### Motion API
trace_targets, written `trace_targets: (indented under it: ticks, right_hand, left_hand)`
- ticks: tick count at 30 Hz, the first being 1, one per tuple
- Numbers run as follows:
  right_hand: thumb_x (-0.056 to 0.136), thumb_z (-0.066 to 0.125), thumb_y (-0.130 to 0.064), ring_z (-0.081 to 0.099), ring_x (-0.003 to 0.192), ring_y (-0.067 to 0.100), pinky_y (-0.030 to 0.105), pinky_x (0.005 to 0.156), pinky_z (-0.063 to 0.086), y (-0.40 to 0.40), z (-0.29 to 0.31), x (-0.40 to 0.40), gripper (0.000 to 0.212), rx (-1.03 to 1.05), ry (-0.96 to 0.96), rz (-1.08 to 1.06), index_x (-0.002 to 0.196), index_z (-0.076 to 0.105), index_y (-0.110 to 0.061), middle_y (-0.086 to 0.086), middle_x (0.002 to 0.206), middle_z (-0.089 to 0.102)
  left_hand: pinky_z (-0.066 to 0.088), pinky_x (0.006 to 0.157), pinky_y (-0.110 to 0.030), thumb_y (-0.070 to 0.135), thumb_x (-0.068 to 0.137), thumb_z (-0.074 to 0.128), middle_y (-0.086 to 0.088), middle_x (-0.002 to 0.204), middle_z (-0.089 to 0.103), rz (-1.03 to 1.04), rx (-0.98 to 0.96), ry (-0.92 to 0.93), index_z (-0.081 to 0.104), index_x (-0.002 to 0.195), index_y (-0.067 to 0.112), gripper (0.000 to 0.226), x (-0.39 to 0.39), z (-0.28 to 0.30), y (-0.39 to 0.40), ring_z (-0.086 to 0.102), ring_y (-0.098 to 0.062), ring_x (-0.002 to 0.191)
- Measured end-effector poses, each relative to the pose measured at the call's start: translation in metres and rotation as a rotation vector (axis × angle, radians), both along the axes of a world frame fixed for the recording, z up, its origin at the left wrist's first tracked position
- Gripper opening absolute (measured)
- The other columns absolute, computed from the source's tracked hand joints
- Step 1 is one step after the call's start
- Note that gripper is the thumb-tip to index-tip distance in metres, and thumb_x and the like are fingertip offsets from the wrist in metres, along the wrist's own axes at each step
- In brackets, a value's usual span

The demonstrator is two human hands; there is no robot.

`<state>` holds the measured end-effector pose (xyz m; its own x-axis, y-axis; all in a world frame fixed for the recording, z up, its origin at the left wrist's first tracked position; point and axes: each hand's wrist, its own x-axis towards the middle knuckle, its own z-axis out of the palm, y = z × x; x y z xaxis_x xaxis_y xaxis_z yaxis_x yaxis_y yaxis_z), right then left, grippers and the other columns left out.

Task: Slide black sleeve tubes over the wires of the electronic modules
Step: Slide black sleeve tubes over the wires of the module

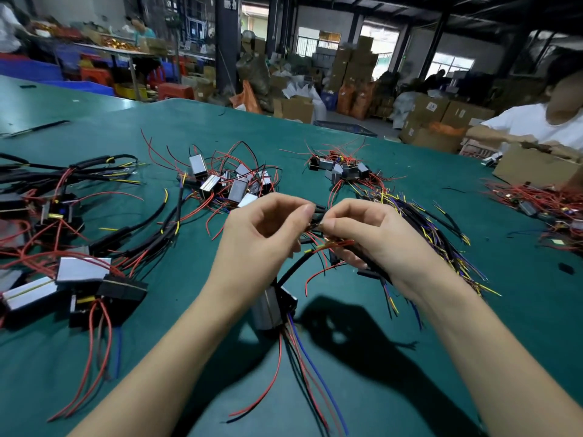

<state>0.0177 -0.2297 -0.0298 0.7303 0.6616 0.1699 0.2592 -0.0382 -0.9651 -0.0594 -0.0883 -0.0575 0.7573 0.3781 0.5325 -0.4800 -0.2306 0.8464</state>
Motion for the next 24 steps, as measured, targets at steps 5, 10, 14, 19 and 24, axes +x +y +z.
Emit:
trace_targets:
  ticks: [5, 10, 14, 19, 24]
  right_hand:
    - [0.088, 0.060, -0.005, 0.040, 0.043, 0.013, 0.018, 0.038, 0.026, 0.000, 0.000, -0.002, 0.021, -0.026, -0.031, 0.011, 0.070, 0.064, -0.017, 0.000, 0.056, 0.054]
    - [0.087, 0.062, -0.008, 0.044, 0.055, 0.017, 0.017, 0.043, 0.030, -0.002, 0.001, -0.003, 0.025, -0.099, -0.047, 0.003, 0.066, 0.065, -0.020, -0.001, 0.060, 0.057]
    - [0.087, 0.063, -0.007, 0.046, 0.053, 0.015, 0.015, 0.042, 0.031, -0.001, 0.003, -0.005, 0.023, -0.140, -0.049, -0.002, 0.068, 0.064, -0.019, -0.001, 0.062, 0.059]
    - [0.085, 0.063, -0.009, 0.047, 0.056, 0.017, 0.016, 0.045, 0.030, 0.001, 0.002, -0.006, 0.015, -0.240, -0.081, -0.056, 0.071, 0.064, -0.015, 0.009, 0.068, 0.057]
    - [0.084, 0.061, -0.006, 0.041, 0.043, 0.008, 0.012, 0.041, 0.031, 0.005, 0.002, -0.009, 0.010, -0.240, -0.074, -0.059, 0.075, 0.063, -0.008, 0.001, 0.057, 0.053]
  left_hand:
    - [0.038, 0.051, -0.007, 0.012, 0.081, 0.071, 0.014, 0.054, 0.062, -0.080, -0.001, 0.131, 0.070, 0.073, 0.012, 0.008, -0.001, 0.002, 0.005, 0.050, 0.005, 0.049]
    - [0.050, 0.060, -0.015, 0.009, 0.077, 0.075, 0.002, 0.065, 0.071, -0.041, 0.157, 0.144, 0.071, 0.072, 0.016, 0.010, -0.004, 0.002, 0.009, 0.059, -0.003, 0.058]
    - [0.052, 0.059, -0.029, 0.001, 0.076, 0.073, -0.002, 0.069, 0.065, 0.066, 0.466, 0.027, 0.068, 0.076, 0.009, 0.010, -0.006, 0.003, 0.008, 0.059, -0.017, 0.059]
    - [0.038, 0.059, -0.018, 0.001, 0.071, 0.068, -0.007, 0.071, 0.061, 0.150, 0.830, -0.027, 0.066, 0.077, 0.001, 0.006, -0.006, 0.006, 0.013, 0.053, -0.018, 0.060]
    - [0.046, 0.065, -0.037, -0.003, 0.073, 0.065, -0.004, 0.079, 0.054, 0.198, 0.863, 0.011, 0.061, 0.082, 0.001, 0.011, -0.004, 0.000, 0.010, 0.052, -0.025, 0.069]
